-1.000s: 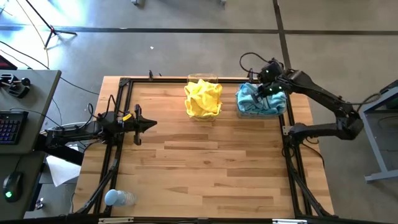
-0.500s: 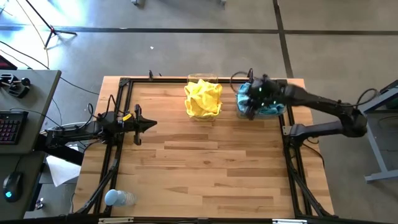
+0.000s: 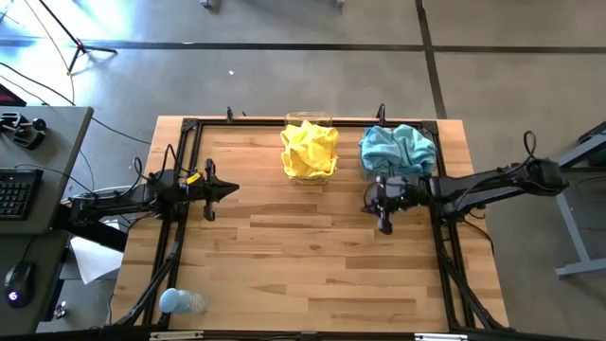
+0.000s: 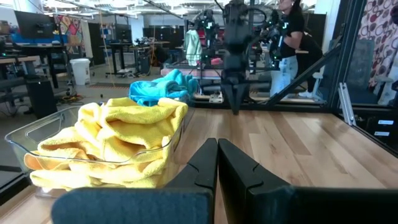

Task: Sort microfiber towel by color & place in baskets
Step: Return to Home Position

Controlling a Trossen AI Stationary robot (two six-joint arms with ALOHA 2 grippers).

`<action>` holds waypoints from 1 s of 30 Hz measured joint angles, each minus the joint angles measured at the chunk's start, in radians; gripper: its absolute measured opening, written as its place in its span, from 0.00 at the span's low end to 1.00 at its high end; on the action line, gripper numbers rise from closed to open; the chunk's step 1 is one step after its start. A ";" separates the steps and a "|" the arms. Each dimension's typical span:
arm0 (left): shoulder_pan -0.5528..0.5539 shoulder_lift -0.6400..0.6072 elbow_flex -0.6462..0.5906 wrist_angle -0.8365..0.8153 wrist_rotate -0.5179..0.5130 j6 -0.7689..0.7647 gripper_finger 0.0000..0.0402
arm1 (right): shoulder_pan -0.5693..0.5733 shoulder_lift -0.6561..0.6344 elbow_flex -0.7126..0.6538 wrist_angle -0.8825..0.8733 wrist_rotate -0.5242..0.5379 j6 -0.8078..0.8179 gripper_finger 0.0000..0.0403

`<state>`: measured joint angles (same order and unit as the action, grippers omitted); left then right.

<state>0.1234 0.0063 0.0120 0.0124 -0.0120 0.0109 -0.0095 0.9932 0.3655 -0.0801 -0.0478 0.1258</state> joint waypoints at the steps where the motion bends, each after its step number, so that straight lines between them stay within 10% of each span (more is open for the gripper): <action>1: 0.000 0.000 0.000 0.000 0.000 0.000 0.00 | 0.011 0.000 -0.019 -0.004 -0.003 0.001 0.00; 15: 0.000 0.000 0.000 0.000 0.000 0.000 0.00 | 0.118 -0.001 -0.236 0.279 0.017 0.118 0.00; 30: 0.000 0.000 0.000 0.000 0.000 0.000 0.00 | 0.143 -0.255 -0.240 0.049 0.027 0.094 0.00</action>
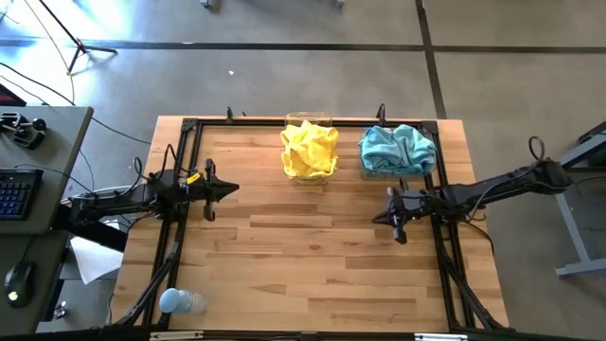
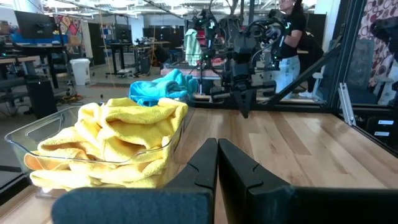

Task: Sort microfiber towel by color & place in baskets
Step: Return to Home Position

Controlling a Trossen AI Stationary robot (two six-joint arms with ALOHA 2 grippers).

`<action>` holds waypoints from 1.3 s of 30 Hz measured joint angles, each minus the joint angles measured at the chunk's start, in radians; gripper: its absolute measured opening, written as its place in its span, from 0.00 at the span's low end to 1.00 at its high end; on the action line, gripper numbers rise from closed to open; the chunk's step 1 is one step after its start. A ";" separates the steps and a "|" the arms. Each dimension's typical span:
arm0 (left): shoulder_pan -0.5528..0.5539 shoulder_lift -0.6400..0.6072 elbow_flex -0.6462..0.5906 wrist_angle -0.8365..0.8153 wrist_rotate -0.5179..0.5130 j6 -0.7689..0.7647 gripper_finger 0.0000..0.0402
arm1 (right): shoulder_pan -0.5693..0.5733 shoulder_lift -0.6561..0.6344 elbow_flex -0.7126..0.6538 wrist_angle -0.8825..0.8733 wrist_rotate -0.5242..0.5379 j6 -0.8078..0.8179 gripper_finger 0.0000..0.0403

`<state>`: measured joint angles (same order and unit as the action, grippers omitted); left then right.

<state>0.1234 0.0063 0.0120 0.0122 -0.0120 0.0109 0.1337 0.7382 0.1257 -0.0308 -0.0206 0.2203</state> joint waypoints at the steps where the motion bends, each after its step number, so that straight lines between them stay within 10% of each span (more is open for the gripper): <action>1: 0.000 0.000 0.000 0.000 0.000 0.000 0.00 | 0.000 -0.026 0.000 -0.022 0.013 -0.001 0.00; 28: 0.000 0.000 0.000 0.000 0.000 0.000 0.00 | 0.000 -0.667 -0.015 -0.303 0.097 -0.150 0.00; 39: 0.000 0.000 0.000 0.000 0.000 0.000 0.00 | 0.000 -0.725 -0.016 -0.305 0.151 -0.177 0.00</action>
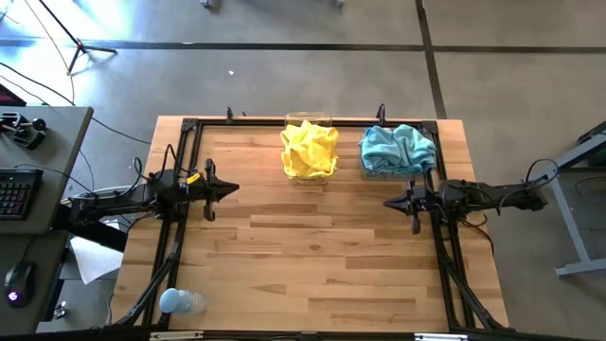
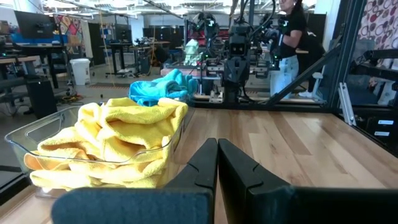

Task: Sort microfiber towel by color & place in baskets
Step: Return to Home Position

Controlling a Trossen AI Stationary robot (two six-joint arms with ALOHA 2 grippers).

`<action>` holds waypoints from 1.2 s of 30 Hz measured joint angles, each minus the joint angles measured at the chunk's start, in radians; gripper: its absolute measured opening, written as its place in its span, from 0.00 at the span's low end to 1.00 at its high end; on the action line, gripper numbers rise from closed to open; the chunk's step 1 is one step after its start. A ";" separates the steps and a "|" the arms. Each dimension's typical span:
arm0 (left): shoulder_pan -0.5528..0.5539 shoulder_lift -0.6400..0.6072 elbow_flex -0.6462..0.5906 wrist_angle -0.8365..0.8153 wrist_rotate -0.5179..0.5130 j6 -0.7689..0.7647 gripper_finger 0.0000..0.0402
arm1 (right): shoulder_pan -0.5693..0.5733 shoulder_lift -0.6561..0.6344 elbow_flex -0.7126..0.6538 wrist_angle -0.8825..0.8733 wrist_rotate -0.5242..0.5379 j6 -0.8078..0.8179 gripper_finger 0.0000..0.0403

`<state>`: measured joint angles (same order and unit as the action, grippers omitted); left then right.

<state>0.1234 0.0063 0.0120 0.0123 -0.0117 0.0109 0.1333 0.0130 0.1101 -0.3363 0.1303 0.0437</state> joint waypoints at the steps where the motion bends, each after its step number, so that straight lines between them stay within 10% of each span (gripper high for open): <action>1: 0.000 0.000 0.000 0.000 0.000 0.000 0.00 | 0.000 0.001 0.000 0.000 0.000 0.000 0.00; 36: 0.000 0.000 0.000 0.000 0.000 0.000 0.00 | 0.000 0.001 0.000 0.003 0.016 -0.280 0.00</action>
